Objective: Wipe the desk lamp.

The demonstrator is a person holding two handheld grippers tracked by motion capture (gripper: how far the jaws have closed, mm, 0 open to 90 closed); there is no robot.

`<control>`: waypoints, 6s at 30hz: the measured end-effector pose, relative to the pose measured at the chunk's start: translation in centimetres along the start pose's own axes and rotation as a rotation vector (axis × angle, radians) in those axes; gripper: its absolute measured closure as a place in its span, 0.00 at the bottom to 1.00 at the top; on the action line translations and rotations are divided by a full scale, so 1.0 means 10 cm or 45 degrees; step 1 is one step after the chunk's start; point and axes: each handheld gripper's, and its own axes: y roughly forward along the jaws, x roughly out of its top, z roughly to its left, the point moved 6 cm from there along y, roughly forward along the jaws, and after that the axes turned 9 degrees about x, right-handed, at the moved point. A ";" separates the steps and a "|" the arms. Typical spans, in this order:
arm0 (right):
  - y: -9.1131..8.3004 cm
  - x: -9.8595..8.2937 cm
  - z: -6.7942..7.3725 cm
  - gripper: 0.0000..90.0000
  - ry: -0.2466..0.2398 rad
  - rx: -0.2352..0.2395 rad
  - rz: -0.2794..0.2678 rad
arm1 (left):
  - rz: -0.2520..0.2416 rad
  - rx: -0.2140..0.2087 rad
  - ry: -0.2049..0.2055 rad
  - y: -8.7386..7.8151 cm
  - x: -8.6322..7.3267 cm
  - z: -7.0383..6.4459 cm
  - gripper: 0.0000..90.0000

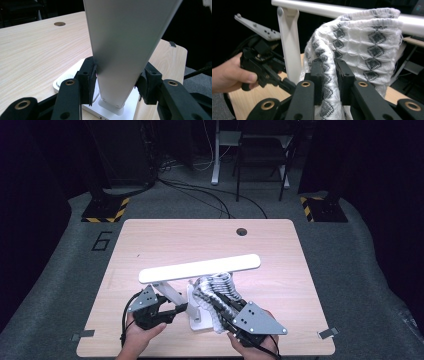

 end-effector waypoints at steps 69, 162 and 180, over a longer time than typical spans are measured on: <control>0.15 -0.90 -0.54 0.86 0.246 -0.080 0.162 | -0.025 -0.102 -0.038 0.16 0.06 -0.02 0.56; 1.20 -1.48 -0.77 0.82 0.379 0.098 0.463 | 0.017 0.130 -0.099 -0.16 -0.31 0.39 0.48; 1.47 -1.13 -0.70 0.89 0.307 0.191 0.393 | 0.010 0.140 -0.110 -0.19 -0.31 0.42 0.48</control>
